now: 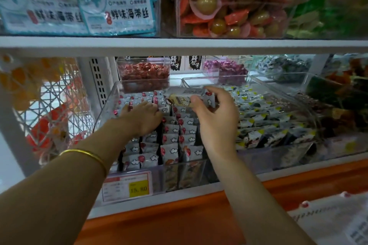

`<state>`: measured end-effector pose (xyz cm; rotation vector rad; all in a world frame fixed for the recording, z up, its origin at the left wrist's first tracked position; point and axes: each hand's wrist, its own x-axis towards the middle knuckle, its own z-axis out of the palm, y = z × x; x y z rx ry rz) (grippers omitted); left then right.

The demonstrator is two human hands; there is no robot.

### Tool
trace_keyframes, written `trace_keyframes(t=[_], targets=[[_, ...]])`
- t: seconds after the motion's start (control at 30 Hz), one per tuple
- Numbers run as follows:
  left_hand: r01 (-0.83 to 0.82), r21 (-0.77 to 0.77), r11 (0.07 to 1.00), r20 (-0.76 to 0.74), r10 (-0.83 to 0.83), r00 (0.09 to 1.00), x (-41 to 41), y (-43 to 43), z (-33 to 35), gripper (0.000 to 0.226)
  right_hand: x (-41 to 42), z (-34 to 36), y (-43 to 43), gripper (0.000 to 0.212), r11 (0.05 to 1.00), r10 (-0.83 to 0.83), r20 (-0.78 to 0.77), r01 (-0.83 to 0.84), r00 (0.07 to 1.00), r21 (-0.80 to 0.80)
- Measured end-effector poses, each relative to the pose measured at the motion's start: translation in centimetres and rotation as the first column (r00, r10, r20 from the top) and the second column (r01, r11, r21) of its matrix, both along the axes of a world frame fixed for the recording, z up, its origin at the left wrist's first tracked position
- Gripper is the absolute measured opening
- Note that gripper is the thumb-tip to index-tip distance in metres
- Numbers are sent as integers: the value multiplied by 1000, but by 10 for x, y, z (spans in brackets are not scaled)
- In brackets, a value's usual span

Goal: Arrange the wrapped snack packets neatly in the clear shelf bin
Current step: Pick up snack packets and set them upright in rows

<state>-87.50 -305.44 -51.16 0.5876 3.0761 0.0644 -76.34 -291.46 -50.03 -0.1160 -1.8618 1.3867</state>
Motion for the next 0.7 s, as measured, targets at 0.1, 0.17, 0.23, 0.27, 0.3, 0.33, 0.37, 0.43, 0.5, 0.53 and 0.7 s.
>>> trace_keyframes(t=[0.1, 0.17, 0.23, 0.27, 0.3, 0.33, 0.37, 0.43, 0.5, 0.53, 0.7], targets=[[-27, 32, 999, -14, 27, 1000, 1, -4, -3, 51, 1, 0, 1, 39, 998, 2, 3, -3, 1000, 62], [-62, 38, 997, 2, 62, 998, 4, -6, -4, 53, 1, 1, 1, 39, 997, 10, 10, -11, 1000, 80], [-84, 44, 995, 18, 83, 996, 5, -7, -4, 54, 0, 2, 1, 39, 996, 20, 20, -21, 1000, 82], [-89, 45, 995, 21, 89, 996, 5, -7, -3, 54, 0, 2, 1, 39, 996, 21, 22, -23, 1000, 82], [-92, 43, 995, 21, 91, 996, 5, -8, -2, 55, 0, 2, 0, 39, 996, 21, 22, -23, 1000, 87], [-94, 37, 995, 19, 93, 995, 7, -9, 0, 55, -1, 1, 0, 39, 995, 23, 20, -25, 1000, 97], [-90, 27, 996, 15, 90, 996, 9, -10, 2, 54, -2, 2, 0, 39, 994, 26, 14, -27, 1000, 109], [-76, 35, 997, 6, 76, 997, 17, -12, 3, 43, -10, 6, -1, 38, 990, 39, -13, -37, 999, 134], [-64, 75, 995, 10, 63, 998, 27, -13, 2, 31, -24, 13, -5, 37, 980, 53, -36, -46, 998, 194], [-60, 95, 994, 10, 59, 998, 30, -13, 1, 27, -34, 18, -9, 37, 970, 69, -29, -60, 997, 234], [-67, 88, 994, -16, 68, 998, 37, -12, -3, 41, -87, 29, -27, 26, 853, 145, 83, -167, 986, 495]])
